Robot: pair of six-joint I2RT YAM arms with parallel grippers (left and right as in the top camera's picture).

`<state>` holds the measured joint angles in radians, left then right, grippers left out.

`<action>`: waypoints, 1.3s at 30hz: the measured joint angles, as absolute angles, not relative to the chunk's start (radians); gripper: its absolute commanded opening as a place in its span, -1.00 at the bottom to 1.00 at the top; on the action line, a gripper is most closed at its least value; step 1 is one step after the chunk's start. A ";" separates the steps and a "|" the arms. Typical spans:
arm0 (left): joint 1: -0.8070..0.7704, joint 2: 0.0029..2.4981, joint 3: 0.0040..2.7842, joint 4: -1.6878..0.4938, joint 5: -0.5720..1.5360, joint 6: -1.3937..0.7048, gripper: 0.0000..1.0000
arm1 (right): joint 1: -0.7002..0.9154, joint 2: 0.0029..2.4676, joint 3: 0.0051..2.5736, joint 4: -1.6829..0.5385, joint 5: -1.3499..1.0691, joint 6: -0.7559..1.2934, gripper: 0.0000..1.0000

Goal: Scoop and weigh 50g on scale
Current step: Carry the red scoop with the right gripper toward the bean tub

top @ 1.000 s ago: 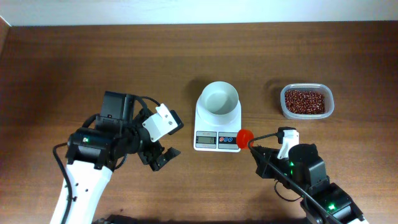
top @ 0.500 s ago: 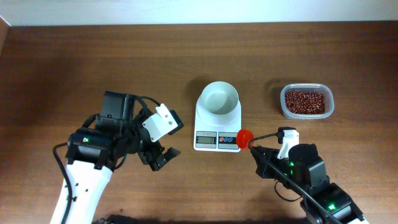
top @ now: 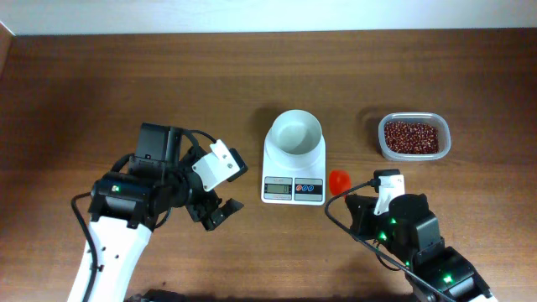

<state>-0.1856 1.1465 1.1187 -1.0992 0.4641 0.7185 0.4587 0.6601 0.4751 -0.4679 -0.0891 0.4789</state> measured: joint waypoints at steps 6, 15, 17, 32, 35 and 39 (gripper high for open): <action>-0.186 1.147 1.119 -1.099 0.464 0.719 0.98 | 0.459 0.659 0.608 -0.563 0.068 0.324 -0.92; -0.186 1.147 1.119 -1.099 0.464 0.719 0.98 | 0.459 0.657 0.698 -0.708 0.135 0.365 -0.92; -0.186 1.147 1.119 -1.099 0.464 0.719 0.98 | 0.459 0.657 0.698 -0.710 0.135 0.368 -0.92; -0.186 1.147 1.119 -1.099 0.464 0.719 0.98 | 0.459 0.657 0.698 -0.779 0.135 0.371 -0.92; -0.186 1.147 1.119 -1.099 0.464 0.719 0.98 | 0.459 0.657 0.698 -0.779 0.143 0.371 -0.92; -0.186 1.147 1.119 -1.099 0.464 0.719 0.98 | 0.459 0.657 0.698 -0.770 0.150 0.371 -0.92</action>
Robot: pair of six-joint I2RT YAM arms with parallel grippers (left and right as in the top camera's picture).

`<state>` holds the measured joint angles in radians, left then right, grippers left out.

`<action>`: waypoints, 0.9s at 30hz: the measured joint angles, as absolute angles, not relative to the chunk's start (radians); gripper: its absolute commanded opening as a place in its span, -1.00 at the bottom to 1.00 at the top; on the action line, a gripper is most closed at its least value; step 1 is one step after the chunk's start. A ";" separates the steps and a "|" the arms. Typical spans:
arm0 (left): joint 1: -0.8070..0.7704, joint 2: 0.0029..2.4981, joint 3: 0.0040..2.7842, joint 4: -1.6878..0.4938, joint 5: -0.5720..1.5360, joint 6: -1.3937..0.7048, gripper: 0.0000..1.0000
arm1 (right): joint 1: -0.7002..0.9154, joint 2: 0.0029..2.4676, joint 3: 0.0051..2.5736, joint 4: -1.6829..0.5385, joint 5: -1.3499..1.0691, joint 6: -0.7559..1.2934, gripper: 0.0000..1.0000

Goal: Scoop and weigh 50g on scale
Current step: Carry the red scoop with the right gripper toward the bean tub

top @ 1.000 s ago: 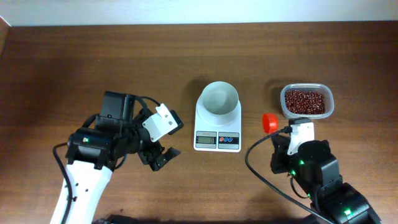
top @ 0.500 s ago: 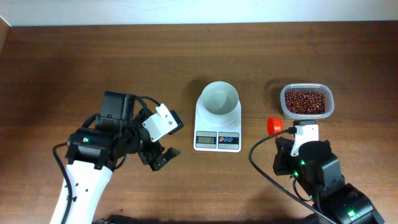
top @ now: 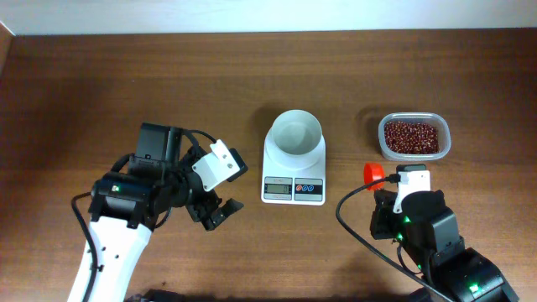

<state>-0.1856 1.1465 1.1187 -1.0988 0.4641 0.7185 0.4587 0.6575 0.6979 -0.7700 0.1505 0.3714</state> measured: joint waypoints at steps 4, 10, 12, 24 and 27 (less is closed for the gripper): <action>-0.186 1.147 1.119 -1.099 0.464 0.719 0.98 | 0.459 0.657 0.698 -0.762 0.153 0.372 -0.92; -0.186 1.147 1.119 -1.099 0.464 0.719 0.98 | 0.459 0.669 0.698 -0.756 0.173 0.371 -0.92; -0.186 1.147 1.119 -1.099 0.464 0.719 0.98 | 0.459 0.688 0.698 -0.756 0.176 0.371 -0.92; -0.186 1.147 1.119 -1.099 0.464 0.719 0.98 | 0.451 0.859 0.778 -0.741 0.244 0.367 -0.92; -0.186 1.147 1.119 -1.099 0.464 0.719 0.98 | 0.396 0.907 0.846 -0.796 0.259 0.357 -0.92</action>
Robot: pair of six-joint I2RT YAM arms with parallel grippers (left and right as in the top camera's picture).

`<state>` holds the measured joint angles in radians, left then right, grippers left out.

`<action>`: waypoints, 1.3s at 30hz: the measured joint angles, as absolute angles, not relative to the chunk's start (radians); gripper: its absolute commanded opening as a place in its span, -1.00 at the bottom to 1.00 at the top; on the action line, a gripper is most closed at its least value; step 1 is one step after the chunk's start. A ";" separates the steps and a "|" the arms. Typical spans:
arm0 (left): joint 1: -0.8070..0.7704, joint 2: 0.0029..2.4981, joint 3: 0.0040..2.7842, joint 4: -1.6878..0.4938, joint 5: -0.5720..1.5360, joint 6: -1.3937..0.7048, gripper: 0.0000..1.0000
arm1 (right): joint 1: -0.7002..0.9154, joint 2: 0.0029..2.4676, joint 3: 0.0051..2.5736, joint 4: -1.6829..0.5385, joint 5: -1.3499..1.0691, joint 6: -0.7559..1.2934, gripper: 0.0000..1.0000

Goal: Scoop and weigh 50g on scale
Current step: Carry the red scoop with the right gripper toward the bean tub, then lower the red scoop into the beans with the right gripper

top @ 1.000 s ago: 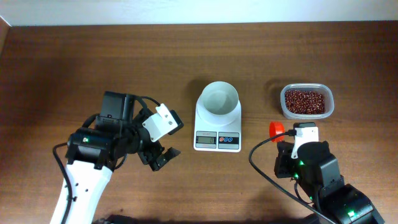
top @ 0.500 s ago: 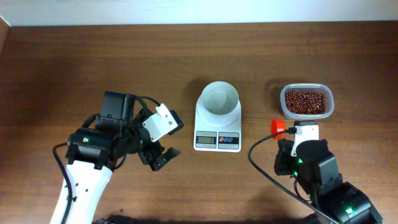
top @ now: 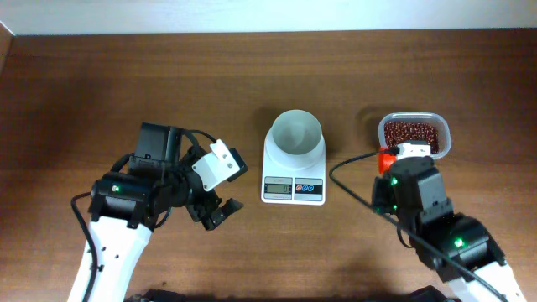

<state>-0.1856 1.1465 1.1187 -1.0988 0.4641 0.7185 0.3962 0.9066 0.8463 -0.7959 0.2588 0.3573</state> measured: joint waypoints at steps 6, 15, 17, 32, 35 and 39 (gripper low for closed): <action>-0.186 1.147 1.119 -1.098 0.464 0.719 0.98 | 0.257 1.049 0.950 -0.894 0.262 0.343 -0.92; -0.186 1.147 1.119 -1.098 0.464 0.719 0.98 | 0.234 1.184 1.059 -0.957 0.242 0.232 -0.92; -0.186 1.147 1.119 -1.099 0.464 0.719 0.98 | 0.234 1.184 1.059 -0.958 0.242 0.226 -0.92; -0.186 1.147 1.119 -1.099 0.464 0.719 0.98 | 0.234 1.235 1.060 -0.826 0.324 0.064 -0.92; -0.186 1.147 1.119 -1.098 0.464 0.719 0.98 | 0.225 1.287 1.060 -0.791 0.330 -0.006 -0.92; -0.186 1.147 1.119 -1.099 0.464 0.719 0.98 | 0.107 1.315 1.060 -0.755 0.333 -0.049 -0.92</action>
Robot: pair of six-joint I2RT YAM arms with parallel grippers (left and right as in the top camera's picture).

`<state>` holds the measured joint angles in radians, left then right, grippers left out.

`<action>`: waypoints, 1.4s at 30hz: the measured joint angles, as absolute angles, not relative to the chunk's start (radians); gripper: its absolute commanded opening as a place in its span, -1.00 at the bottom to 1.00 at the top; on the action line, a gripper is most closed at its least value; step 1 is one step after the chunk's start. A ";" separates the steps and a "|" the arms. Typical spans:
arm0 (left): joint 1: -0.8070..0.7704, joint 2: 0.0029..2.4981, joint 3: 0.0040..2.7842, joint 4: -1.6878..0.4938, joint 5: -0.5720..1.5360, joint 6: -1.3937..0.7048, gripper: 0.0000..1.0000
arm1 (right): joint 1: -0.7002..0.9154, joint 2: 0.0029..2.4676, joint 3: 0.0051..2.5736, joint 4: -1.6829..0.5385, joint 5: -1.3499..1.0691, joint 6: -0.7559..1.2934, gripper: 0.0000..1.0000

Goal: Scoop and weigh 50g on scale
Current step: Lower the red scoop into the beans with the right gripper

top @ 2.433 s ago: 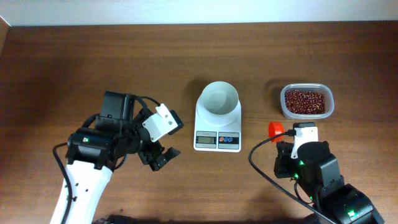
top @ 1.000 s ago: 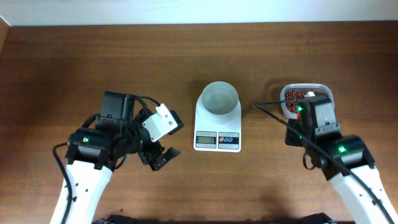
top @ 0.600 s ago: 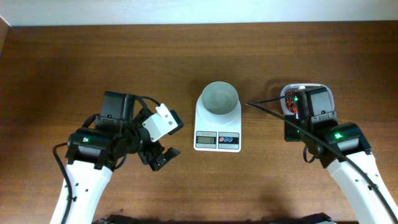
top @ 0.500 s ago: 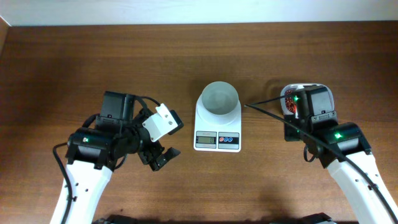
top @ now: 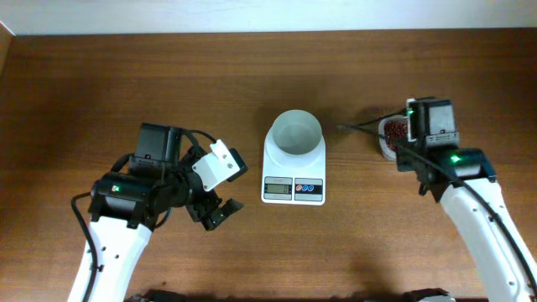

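A white bowl (top: 295,132) stands on the white scale (top: 294,189) at the table's middle. To its right, the clear tub of red beans (top: 393,132) is mostly covered by my right arm's wrist (top: 428,126), which hangs directly over it. The right gripper's fingers and the scoop are hidden beneath that wrist. My left gripper (top: 220,210) rests open and empty over the table, left of the scale's display.
A black cable (top: 361,128) runs from the right wrist toward the bowl's right side. The wooden table (top: 126,84) stretches bare to the back left. A pale wall edge runs along the top.
My right arm has moved farther back and right, from the tub's near-left edge to directly over the tub. The red scoop at its tip no longer shows. The left arm is unchanged.
The right gripper first held a red scoop just right of the scale's display. It then stood with the scoop nearer the tub, then at the tub's near-left edge, and now covers the tub. The left arm stayed still throughout.
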<state>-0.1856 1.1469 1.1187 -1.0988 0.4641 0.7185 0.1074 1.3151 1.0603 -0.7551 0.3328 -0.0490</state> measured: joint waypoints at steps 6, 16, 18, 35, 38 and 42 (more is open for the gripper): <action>-0.186 1.147 1.119 -1.098 0.464 0.719 0.98 | 0.064 1.378 1.063 -0.672 0.287 -0.129 -0.92; -0.186 1.147 1.119 -1.099 0.464 0.719 0.98 | 0.002 1.572 1.064 -0.614 0.267 -0.184 -0.92; -0.186 1.147 1.119 -1.099 0.464 0.719 0.98 | -0.030 1.574 1.065 -0.612 0.255 -0.186 -0.92; -0.186 1.147 1.119 -1.098 0.464 0.719 0.98 | -0.059 1.583 1.223 -0.781 0.190 -0.270 -0.92; -0.186 1.147 1.119 -1.099 0.464 0.719 0.98 | -0.059 1.583 1.223 -0.775 0.231 -0.300 -0.92; -0.186 1.147 1.119 -1.099 0.464 0.719 0.98 | -0.059 1.605 1.223 -0.773 0.263 -0.318 -0.92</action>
<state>-0.1856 1.1469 1.1187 -1.0988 0.4641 0.7189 -0.0586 1.6047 1.2232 -0.7734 0.2626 -0.3180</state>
